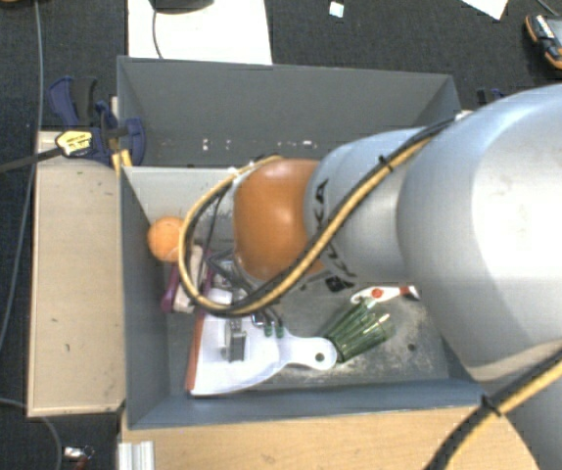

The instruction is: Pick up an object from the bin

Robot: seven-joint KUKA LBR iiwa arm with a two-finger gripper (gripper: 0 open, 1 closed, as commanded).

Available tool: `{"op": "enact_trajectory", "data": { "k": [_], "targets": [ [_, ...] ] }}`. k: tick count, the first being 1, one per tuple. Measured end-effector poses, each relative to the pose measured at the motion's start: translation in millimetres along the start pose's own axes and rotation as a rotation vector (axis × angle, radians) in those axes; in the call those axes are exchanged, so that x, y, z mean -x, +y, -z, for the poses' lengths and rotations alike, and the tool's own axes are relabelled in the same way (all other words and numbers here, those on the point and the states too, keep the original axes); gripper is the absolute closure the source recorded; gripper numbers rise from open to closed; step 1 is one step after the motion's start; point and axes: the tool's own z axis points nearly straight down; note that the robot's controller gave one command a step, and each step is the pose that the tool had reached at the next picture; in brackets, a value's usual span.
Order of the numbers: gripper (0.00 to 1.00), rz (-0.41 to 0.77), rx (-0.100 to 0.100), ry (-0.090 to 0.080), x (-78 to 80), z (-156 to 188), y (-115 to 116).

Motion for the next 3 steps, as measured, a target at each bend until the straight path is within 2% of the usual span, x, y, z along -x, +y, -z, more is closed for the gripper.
{"op": "enact_trajectory", "data": {
  "k": [1, 2, 3],
  "targets": [
    [1.0, -0.742, 0.002, 0.001, 9.5, 0.2, -44.4],
    [1.0, -0.741, 0.001, 0.001, 10.0, 0.3, -45.6],
    [1.0, -0.739, -0.002, 0.005, 8.7, 27.3, -46.2]
  ]
}}
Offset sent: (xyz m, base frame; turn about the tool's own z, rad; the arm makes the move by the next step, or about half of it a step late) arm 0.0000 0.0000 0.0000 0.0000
